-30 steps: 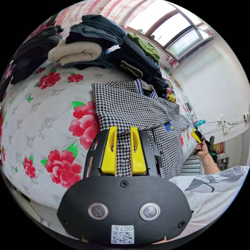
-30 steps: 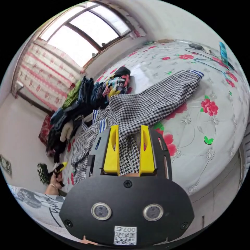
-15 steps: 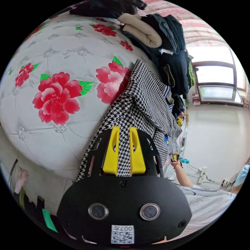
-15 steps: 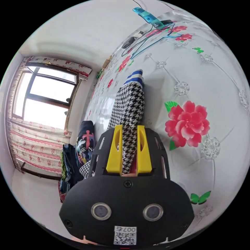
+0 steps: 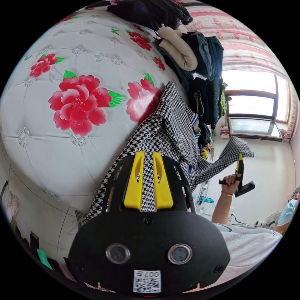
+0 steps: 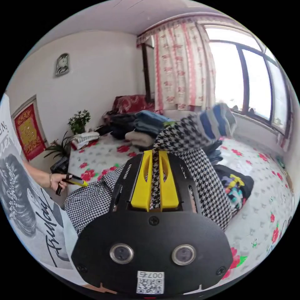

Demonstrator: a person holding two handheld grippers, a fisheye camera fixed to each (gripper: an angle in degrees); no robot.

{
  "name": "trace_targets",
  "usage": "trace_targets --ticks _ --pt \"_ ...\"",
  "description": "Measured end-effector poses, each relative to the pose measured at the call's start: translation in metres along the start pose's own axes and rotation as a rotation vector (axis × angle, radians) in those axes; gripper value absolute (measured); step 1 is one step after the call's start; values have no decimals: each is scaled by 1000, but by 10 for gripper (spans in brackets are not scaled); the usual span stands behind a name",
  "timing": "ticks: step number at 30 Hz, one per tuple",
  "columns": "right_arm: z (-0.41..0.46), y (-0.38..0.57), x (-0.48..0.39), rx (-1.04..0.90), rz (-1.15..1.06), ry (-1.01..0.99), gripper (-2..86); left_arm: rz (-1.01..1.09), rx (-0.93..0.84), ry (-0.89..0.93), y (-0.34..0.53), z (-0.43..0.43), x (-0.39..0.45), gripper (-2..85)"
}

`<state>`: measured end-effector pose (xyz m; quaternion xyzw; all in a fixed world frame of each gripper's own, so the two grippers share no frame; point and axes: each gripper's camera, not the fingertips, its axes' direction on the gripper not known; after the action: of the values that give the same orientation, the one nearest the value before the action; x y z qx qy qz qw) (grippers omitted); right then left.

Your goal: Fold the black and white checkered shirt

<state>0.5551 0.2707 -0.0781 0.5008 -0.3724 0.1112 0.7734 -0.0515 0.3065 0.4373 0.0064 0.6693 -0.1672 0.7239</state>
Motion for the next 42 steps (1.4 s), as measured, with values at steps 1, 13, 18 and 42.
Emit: trace_targets --ticks 1,13,18,42 --pt "66 14 -29 -157 -2 -97 13 4 3 2 1 -3 -2 43" --pt "98 161 -88 -470 474 -161 41 205 -112 -80 44 -52 -56 75" --pt "0 267 -78 -407 800 34 47 317 -260 -94 73 -50 -74 91" --pt "229 143 90 -491 563 384 85 226 -237 -259 116 -64 -86 110"
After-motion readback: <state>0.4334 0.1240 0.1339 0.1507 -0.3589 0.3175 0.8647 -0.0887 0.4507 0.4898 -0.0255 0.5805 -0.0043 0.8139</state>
